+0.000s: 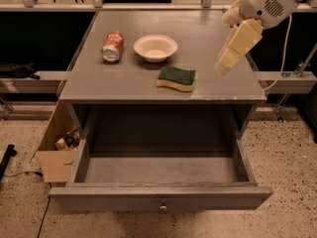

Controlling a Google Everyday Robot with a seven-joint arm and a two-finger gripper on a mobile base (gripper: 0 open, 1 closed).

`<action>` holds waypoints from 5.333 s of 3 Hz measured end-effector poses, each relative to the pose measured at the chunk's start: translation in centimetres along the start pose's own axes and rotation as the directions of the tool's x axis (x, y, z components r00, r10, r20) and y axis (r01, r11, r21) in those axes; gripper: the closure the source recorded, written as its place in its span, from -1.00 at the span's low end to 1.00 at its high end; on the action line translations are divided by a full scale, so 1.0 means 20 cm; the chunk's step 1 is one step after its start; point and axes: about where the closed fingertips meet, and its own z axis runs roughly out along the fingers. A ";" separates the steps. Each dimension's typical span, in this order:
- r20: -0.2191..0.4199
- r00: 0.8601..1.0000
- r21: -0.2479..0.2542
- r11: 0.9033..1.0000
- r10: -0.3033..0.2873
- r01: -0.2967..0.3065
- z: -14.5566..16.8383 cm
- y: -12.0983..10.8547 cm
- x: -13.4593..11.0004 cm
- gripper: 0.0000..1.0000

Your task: Place sponge into top drawer

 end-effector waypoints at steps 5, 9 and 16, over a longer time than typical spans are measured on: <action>0.133 0.965 0.025 0.973 0.226 -0.231 0.44 -0.31 0.02 -1.00; 0.124 0.935 0.004 0.942 0.331 -0.334 0.90 -0.36 0.06 -1.00; 0.111 0.928 -0.005 0.934 0.356 -0.357 0.98 -0.34 0.12 1.00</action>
Offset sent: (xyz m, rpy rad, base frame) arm 0.0482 -0.0046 -0.0293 0.1468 0.0190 -0.1076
